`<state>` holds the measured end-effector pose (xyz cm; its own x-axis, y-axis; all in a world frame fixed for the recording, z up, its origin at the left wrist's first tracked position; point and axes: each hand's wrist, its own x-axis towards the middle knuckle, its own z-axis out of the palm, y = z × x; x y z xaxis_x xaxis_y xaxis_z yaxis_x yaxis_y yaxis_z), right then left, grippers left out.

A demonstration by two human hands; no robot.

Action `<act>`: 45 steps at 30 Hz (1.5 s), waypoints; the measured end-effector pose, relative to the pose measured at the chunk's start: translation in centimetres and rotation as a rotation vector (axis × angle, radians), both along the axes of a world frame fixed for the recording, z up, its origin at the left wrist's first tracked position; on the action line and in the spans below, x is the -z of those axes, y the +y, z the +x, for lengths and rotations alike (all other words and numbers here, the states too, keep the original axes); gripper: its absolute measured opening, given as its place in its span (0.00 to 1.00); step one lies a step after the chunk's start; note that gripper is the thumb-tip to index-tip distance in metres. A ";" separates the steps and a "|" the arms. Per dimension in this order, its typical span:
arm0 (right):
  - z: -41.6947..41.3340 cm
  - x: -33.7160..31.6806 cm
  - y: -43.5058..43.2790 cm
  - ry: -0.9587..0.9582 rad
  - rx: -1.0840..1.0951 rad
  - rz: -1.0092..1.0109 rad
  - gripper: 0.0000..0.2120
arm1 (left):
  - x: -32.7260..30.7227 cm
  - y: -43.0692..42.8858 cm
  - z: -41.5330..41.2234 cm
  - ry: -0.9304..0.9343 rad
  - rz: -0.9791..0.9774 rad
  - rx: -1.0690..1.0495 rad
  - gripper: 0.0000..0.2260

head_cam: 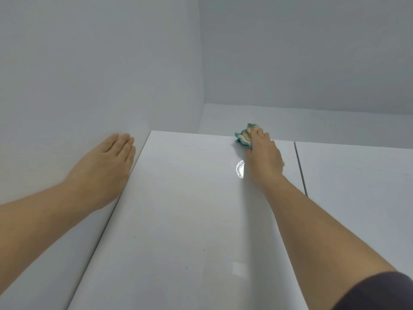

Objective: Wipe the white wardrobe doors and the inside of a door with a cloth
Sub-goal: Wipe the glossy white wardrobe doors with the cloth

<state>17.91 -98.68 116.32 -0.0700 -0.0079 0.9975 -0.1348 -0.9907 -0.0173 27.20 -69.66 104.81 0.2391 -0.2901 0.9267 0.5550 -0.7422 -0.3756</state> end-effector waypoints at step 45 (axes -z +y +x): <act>7.5 3.7 12.2 0.325 0.011 -0.746 0.21 | 0.3 0.2 -1.7 0.057 -0.058 -0.217 0.30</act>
